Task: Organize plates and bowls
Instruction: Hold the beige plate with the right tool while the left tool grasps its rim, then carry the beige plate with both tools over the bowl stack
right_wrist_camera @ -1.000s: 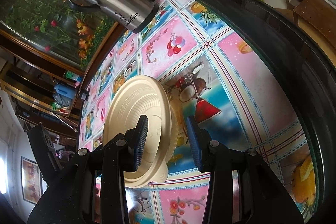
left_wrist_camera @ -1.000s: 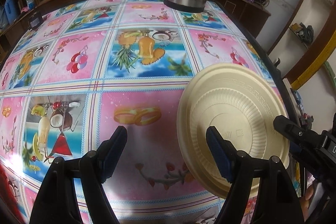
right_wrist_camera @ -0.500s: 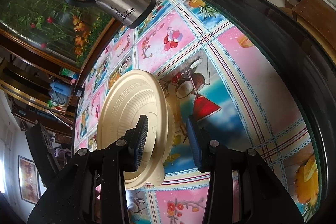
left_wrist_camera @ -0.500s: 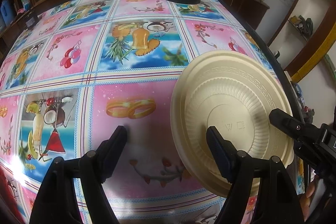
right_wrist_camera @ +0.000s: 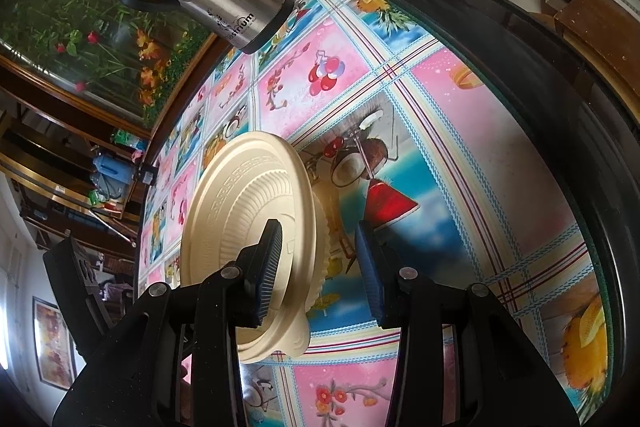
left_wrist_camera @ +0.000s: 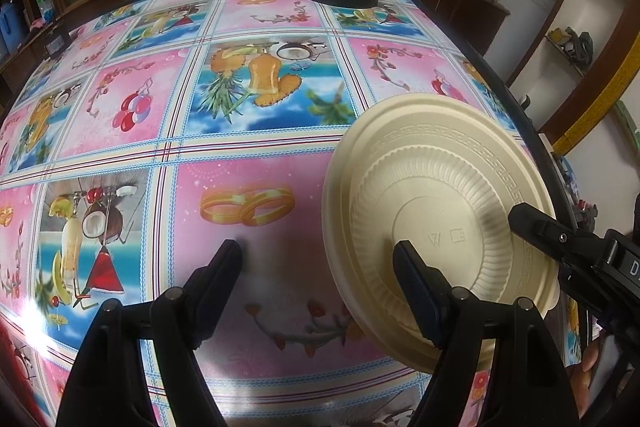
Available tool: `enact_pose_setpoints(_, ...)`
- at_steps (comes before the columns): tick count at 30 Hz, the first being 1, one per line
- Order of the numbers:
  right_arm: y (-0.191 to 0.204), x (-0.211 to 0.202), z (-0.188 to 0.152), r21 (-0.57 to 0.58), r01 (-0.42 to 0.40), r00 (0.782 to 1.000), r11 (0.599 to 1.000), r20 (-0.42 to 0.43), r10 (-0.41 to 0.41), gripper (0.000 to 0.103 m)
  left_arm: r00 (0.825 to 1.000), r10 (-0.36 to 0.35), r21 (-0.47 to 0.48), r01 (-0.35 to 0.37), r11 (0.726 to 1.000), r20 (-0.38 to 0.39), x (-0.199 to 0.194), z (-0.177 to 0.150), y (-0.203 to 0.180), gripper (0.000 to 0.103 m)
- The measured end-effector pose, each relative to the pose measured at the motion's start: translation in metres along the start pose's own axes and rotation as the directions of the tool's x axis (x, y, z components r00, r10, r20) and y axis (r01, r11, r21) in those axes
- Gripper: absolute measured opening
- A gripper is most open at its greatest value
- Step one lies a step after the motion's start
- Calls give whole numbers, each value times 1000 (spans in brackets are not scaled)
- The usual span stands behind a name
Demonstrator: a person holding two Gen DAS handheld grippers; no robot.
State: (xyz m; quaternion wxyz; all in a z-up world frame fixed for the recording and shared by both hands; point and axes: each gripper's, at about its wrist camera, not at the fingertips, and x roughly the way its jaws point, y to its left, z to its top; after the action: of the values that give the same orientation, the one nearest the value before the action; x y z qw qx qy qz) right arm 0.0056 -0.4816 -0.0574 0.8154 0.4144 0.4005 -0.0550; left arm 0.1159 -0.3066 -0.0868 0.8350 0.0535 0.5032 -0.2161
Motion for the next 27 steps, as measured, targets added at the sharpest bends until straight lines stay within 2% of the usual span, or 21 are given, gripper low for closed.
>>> enact_pose_setpoints(12, 9, 7, -4, -62, 22, 1000, 998, -6, -23, 37, 1000, 9, 22, -10, 1000, 25, 1, -1, -4, 78)
enact_pose_setpoints(15, 11, 9, -5, -79, 34, 999, 996, -4, -35, 32, 999, 6, 20, -7, 1000, 35, 1, -1, -4, 76)
enact_pose_setpoints(18, 14, 10, -6, -101, 46, 999, 994, 0, -46, 28, 999, 0, 7, 0, 1000, 49, -1, 0, 0, 63)
enact_pose_setpoints(20, 16, 13, -8, -121, 55, 998, 991, -4, -56, 22, 998, -6, -4, 7, 1000, 57, -2, 0, 3, 50)
enact_pose_setpoints(24, 24, 16, -13, -173, 66, 998, 983, -2, -67, 17, 997, -15, -12, 16, 1000, 69, -2, 0, 5, 39)
enact_pose_setpoints(26, 28, 17, -16, -205, 81, 997, 976, 7, -81, 17, 997, -36, -17, 37, 999, 68, -2, 0, 5, 27)
enact_pose_setpoints(27, 30, 17, -18, -221, 90, 996, 971, 15, -89, 17, 997, -48, -18, 49, 999, 66, -2, 0, 5, 25)
